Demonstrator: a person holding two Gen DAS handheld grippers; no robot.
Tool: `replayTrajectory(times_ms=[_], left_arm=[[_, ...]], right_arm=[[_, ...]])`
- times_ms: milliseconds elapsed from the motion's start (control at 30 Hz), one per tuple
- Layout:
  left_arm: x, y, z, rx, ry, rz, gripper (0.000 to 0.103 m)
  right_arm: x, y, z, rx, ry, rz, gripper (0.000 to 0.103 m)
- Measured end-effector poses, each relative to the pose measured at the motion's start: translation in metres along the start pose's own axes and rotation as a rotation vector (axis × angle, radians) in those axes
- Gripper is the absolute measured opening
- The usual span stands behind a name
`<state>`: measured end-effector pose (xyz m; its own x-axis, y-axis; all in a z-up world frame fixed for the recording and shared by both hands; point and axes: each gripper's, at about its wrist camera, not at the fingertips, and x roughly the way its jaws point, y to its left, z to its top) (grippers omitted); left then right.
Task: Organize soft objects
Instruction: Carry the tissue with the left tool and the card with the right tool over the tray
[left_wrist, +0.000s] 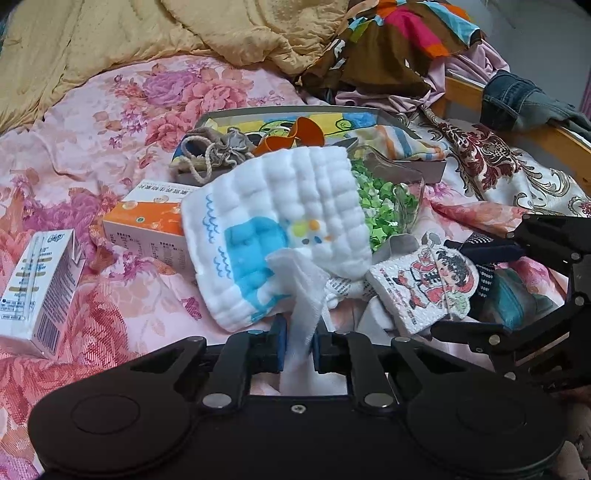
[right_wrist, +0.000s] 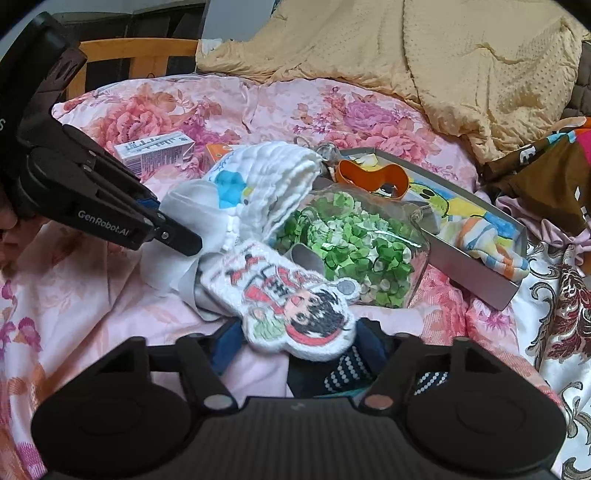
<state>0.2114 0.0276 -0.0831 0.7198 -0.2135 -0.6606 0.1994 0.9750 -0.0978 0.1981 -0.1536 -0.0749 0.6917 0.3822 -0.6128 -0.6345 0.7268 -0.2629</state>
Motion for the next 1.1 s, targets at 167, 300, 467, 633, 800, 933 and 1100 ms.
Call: replayTrajectory(times_ms=[167, 300, 467, 633, 800, 933, 1100], left_arm=[[-0.001, 0.000, 0.000, 0.005, -0.005, 0.008, 0.015], [-0.002, 0.001, 0.001, -0.001, -0.010, 0.016, 0.012], [-0.008, 0.001, 0.003, -0.013, -0.037, 0.002, 0.008], [-0.021, 0.001, 0.009, -0.036, -0.089, -0.008, 0.008], [-0.028, 0.000, 0.012, -0.041, -0.112, -0.006, 0.005], [-0.023, -0.005, 0.010, -0.002, -0.075, 0.018, 0.005], [-0.023, -0.003, 0.008, 0.014, -0.069, 0.033, 0.003]], right_arm=[[-0.002, 0.001, -0.003, 0.006, -0.002, -0.009, 0.070], [-0.007, 0.000, -0.001, 0.013, -0.019, -0.020, 0.070], [-0.018, -0.006, 0.005, 0.042, -0.061, -0.023, 0.070], [-0.027, -0.011, 0.009, 0.063, -0.101, -0.038, 0.070], [-0.031, -0.013, 0.011, 0.075, -0.127, -0.048, 0.070], [-0.034, -0.012, 0.011, 0.076, -0.134, -0.048, 0.070], [-0.034, -0.010, 0.011, 0.072, -0.140, -0.048, 0.070]])
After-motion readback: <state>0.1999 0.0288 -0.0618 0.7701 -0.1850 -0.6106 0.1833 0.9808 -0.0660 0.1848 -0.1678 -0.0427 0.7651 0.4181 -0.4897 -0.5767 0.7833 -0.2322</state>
